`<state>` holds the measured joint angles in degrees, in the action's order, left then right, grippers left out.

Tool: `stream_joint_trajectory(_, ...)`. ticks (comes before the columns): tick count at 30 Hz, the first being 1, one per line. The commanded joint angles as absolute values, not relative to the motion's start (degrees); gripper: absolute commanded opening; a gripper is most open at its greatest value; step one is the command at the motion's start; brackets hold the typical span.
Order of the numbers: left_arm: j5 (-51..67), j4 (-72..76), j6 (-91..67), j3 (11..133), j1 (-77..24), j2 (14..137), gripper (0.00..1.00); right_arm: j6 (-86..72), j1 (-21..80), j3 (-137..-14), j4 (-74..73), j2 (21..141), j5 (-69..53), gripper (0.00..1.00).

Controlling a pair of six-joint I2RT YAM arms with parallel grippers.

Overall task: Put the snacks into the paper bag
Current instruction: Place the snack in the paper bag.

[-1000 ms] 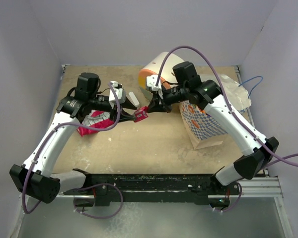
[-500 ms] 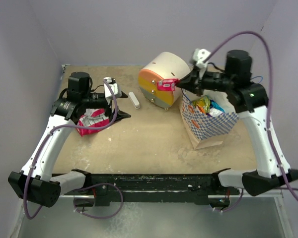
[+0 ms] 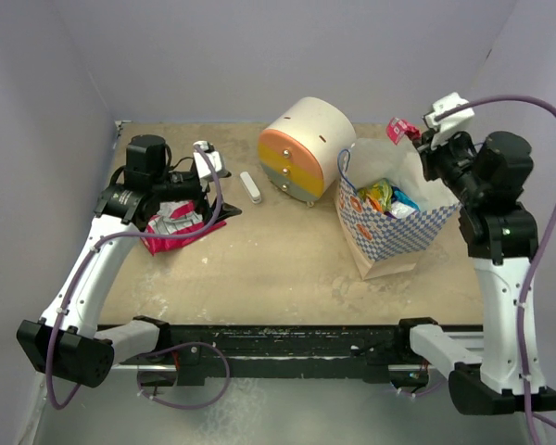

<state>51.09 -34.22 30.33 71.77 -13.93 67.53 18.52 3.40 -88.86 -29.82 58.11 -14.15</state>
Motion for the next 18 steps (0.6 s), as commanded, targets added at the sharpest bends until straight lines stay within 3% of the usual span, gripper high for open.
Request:
stream_joint_trajectory(1,50.4,-32.6,29.5,71.9,-13.6,66.4,0.99,23.9,3.2,-83.4,-29.7,59.9,-7.6,0.00)
stream_joint_trajectory(14,48.0,-33.0,31.1,70.6,-13.6,66.1,0.99,28.3,3.3,-75.6,-33.2,69.6,-3.7,0.08)
stream_joint_trajectory(18,45.5,-33.1,31.6,70.7,-13.6,65.7,0.99,27.9,3.3,-75.0,-32.7,70.5,-4.3,0.15)
